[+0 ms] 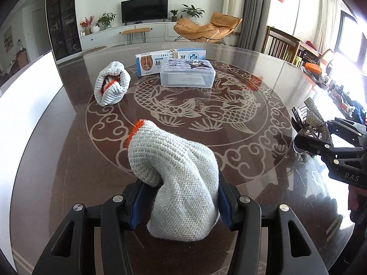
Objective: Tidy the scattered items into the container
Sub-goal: 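Lift the bow clip with the right tool while the left tool holds the glove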
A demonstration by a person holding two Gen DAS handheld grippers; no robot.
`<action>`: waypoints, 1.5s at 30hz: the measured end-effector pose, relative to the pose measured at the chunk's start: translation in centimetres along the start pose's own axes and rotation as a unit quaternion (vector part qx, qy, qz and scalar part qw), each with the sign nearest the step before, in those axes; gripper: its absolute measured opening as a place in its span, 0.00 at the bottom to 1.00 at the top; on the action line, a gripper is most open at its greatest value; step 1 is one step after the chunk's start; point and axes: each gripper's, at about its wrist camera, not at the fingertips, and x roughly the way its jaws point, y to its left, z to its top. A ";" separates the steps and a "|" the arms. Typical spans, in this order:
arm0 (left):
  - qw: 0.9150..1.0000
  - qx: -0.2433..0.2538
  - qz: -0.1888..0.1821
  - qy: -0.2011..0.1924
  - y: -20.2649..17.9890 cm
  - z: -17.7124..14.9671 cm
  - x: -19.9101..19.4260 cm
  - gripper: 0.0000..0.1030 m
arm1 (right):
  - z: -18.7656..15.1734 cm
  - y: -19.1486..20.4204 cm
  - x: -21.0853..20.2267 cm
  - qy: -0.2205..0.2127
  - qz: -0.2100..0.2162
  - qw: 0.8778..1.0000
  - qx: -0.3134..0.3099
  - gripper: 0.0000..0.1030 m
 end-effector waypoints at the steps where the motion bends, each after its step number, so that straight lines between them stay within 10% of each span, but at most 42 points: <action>1: 1.000 -0.005 0.007 0.001 -0.3 0.1 0.1 0.54 | -0.4 -0.5 0.0 -0.001 -0.007 1.000 0.007 0.52; 6: 0.999 -0.015 0.038 0.014 -0.6 0.3 0.9 0.81 | -0.3 -1.9 0.5 -0.007 -0.027 0.999 0.020 0.53; 17: 0.998 -0.030 0.047 0.030 0.2 0.3 1.5 0.99 | 0.1 -2.8 2.4 0.025 -0.024 0.998 0.049 0.59; 45: 0.998 -0.031 0.048 0.032 0.3 0.4 1.5 1.00 | 0.1 -2.6 2.3 0.028 -0.022 0.998 0.048 0.66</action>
